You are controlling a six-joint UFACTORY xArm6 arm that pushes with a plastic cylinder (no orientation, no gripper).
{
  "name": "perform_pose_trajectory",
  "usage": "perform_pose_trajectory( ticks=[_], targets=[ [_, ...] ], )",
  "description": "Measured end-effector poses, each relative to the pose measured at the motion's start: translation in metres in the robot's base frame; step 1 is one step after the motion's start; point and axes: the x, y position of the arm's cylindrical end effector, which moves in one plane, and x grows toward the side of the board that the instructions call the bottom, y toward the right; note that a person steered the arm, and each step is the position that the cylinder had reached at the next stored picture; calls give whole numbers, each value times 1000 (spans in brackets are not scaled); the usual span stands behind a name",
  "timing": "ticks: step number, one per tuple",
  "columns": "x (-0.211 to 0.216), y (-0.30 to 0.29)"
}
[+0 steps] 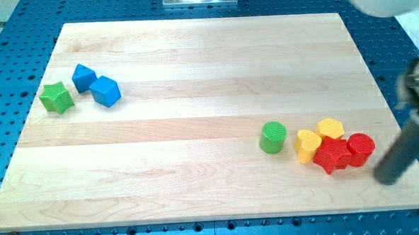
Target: Place red circle bottom left to the yellow hexagon
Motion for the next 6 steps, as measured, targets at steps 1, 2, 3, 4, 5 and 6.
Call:
perform_pose_trajectory(
  ticks=[1, 2, 3, 4, 5, 6],
  targets=[
    [-20, 9],
    [-23, 11],
    [-23, 11],
    [-19, 6],
    [-17, 0],
    [-10, -14]
  ],
)
